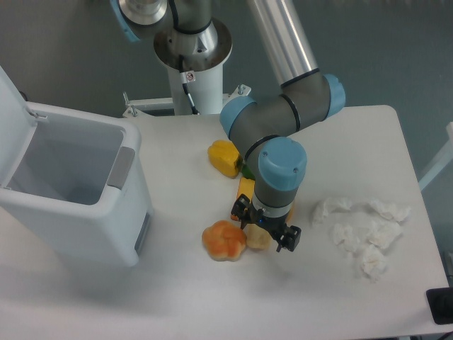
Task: Pick up the square bread
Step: 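Lower the gripper around the beige bread piece and close it, then lift the gripped beige bread piece up off the table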
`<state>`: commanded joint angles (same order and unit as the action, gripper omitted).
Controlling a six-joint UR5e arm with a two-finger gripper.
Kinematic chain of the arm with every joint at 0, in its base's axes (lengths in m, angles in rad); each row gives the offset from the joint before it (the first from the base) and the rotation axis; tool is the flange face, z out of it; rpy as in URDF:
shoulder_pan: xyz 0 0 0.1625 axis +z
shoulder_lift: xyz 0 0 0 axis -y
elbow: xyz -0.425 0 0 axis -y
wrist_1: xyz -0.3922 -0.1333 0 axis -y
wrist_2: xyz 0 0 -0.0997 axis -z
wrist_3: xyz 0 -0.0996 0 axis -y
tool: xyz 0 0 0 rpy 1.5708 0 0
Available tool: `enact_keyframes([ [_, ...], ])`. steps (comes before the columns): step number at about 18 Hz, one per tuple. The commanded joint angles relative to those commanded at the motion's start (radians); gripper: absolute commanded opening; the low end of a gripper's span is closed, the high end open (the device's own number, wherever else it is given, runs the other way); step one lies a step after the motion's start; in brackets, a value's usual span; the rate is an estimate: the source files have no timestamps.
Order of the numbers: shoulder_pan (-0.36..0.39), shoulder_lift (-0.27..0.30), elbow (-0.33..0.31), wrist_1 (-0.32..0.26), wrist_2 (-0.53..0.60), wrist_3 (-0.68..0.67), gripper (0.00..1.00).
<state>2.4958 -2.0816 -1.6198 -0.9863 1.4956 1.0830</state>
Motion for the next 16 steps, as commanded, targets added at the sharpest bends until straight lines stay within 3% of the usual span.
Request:
enact_keyframes([
  [9, 0.045, -0.005, -0.051, -0.002, 0.031, -0.074, 1.00],
  [14, 0.043, -0.014, -0.046, 0.003, 0.067, -0.078, 1.00],
  [16, 0.041, -0.014, -0.045, 0.003, 0.067, -0.078, 0.82],
])
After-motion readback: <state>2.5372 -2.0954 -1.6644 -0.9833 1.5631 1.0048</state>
